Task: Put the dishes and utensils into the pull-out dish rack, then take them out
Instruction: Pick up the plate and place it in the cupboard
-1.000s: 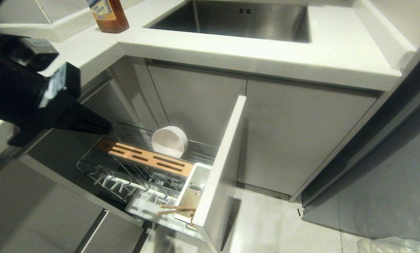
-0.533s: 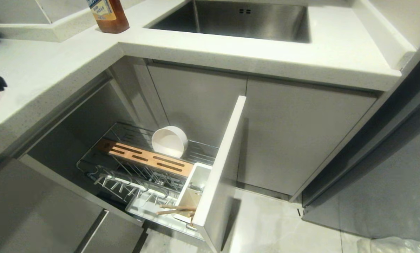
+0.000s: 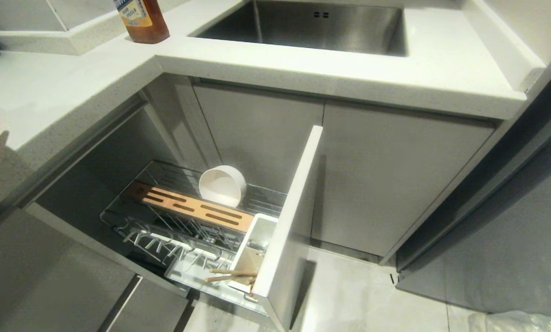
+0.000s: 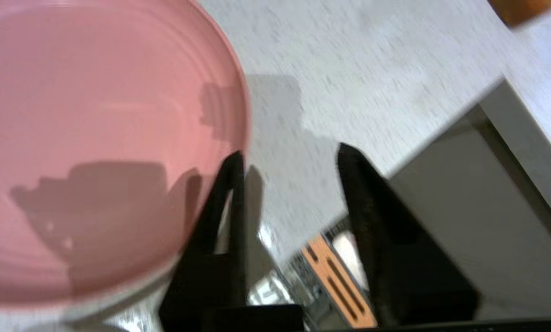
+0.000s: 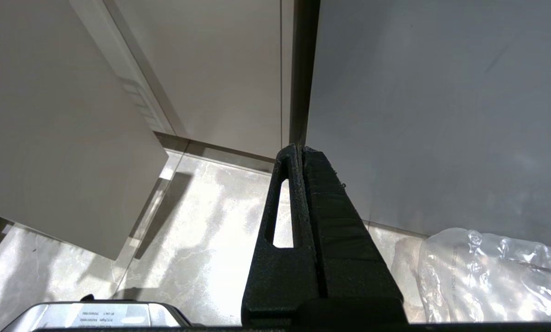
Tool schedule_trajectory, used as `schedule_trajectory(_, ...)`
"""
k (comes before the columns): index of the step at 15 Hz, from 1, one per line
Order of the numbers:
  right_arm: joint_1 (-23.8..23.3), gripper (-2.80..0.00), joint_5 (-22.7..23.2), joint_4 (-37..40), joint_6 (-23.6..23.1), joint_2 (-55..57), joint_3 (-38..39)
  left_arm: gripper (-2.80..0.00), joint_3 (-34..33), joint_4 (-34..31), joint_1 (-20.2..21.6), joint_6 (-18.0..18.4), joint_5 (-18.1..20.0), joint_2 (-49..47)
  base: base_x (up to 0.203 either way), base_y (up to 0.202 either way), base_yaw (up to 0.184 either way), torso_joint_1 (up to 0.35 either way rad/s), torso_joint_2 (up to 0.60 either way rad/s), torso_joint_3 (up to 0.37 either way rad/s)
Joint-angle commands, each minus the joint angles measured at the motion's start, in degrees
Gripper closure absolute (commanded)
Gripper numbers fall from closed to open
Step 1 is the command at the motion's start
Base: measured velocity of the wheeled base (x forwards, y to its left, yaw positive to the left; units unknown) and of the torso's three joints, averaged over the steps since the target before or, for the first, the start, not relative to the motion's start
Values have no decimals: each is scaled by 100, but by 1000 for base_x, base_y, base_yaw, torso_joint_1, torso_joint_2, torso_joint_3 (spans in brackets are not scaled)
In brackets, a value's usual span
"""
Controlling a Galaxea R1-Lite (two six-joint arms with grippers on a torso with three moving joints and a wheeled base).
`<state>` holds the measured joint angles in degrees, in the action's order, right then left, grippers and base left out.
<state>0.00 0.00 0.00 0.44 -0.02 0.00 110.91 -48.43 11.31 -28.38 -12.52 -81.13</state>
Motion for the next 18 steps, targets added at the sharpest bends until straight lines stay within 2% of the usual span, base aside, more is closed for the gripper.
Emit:
schedule_trajectory(1, 0, 0, 0, 0, 0, 2, 0, -280, 1, 122, 214, -18, -26, -310, 0, 0, 0, 0, 0, 0)
schedule_trajectory(5, 0, 0, 0, 0, 0, 2, 0, -280, 1, 307, 296, -2, -439, -670, 0, 0, 0, 0, 0, 0)
schedule_trajectory(12, 0, 0, 0, 0, 0, 2, 0, -280, -8, 308, 304, 506, -945, -1150, 0, 0, 0, 0, 0, 0)
schedule_trajectory(18, 0, 0, 0, 0, 0, 2, 0, -280, -43, 299, 311, 526, -998, -1203, 0, 0, 0, 0, 0, 0)
